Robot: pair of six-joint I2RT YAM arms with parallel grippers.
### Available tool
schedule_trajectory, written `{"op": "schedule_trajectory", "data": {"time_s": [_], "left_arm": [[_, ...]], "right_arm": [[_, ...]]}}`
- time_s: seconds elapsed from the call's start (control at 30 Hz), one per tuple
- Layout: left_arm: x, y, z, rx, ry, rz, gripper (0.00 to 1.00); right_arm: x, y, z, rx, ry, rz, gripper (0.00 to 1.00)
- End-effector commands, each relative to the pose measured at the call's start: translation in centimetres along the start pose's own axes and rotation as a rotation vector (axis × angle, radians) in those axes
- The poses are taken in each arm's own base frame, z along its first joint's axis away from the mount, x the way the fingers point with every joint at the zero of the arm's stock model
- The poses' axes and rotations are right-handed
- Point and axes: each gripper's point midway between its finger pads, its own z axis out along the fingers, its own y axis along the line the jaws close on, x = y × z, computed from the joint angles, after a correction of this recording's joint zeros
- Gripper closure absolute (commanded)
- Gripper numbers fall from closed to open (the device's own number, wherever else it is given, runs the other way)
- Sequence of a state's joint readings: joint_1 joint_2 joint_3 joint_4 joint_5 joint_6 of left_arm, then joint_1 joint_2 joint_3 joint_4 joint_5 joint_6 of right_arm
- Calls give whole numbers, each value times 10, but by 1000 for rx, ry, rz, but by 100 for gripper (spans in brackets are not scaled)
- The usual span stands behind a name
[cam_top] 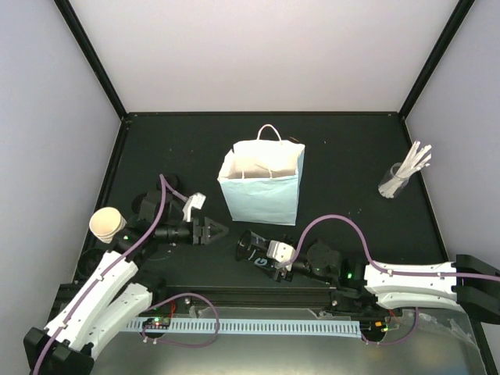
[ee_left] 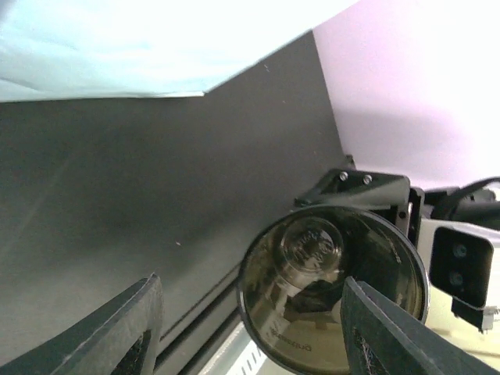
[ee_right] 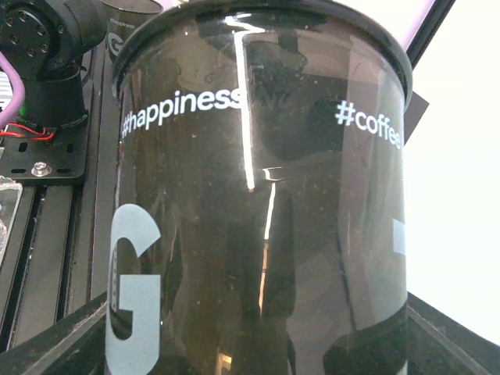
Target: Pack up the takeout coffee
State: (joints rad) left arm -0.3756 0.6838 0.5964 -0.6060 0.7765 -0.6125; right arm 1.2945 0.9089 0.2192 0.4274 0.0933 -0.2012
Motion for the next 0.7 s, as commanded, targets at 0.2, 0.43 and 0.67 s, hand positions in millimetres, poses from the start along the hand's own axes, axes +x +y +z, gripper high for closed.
{"op": "schedule_trajectory", "data": {"time_s": [0.2,0.43,0.67], "left_arm": [[21,-31,36,158,109,26,41],[27,-17,50,100,138,12,46],[33,-17,56,128,156,12,48]], "right_arm": [[-25,-1,0,-4,-83,-12,23],[-27,-2,0,-1,-91,-7,23],[-31,-4,-1,7,-103,-1,23]]}}
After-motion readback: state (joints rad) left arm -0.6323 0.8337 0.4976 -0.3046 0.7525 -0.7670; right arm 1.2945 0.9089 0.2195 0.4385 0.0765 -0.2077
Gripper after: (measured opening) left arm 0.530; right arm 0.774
